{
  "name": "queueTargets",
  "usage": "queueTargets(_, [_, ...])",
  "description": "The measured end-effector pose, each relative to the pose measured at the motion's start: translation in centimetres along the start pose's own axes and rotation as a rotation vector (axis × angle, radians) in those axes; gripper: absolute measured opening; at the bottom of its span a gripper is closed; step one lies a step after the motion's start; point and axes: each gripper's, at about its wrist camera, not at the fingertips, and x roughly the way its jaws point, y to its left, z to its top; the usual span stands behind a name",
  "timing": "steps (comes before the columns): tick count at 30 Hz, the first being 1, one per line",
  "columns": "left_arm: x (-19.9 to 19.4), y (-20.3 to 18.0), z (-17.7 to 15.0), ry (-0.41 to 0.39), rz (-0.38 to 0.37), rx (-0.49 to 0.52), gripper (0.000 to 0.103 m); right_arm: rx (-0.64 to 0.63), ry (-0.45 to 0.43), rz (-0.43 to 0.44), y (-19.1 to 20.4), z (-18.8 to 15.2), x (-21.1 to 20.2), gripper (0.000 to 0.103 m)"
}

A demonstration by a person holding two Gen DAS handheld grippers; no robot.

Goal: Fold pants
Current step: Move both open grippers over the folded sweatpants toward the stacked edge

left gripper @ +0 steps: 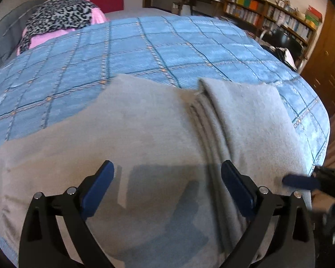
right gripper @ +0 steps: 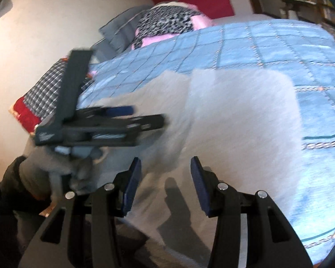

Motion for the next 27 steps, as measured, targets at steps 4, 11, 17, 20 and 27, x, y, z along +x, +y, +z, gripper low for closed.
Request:
queueTargets(4, [-1.6,2.4,-0.7,-0.015,0.036,-0.050,0.098,0.009,0.001,-0.030,-0.5,0.7,1.0,0.047])
queueTargets(11, [-4.0,6.7,-2.3,-0.035,0.127,-0.102,0.098,-0.021,0.056,-0.087,-0.8,0.2,3.7,0.048])
queueTargets(17, [-5.6,11.3,-3.9,-0.034,0.206,-0.189,0.098,-0.065,0.060,-0.139,-0.1,-0.1,3.9,0.047])
queueTargets(20, [-6.1,13.5,-4.9,-0.026,0.240,-0.236,0.098,-0.063,0.062,-0.148,0.1,0.0,3.7,0.047])
queueTargets(27, [-6.9,14.3,-4.8,-0.044,0.239,-0.251,0.098,0.010,0.009,-0.145,-0.5,0.6,1.5,0.047])
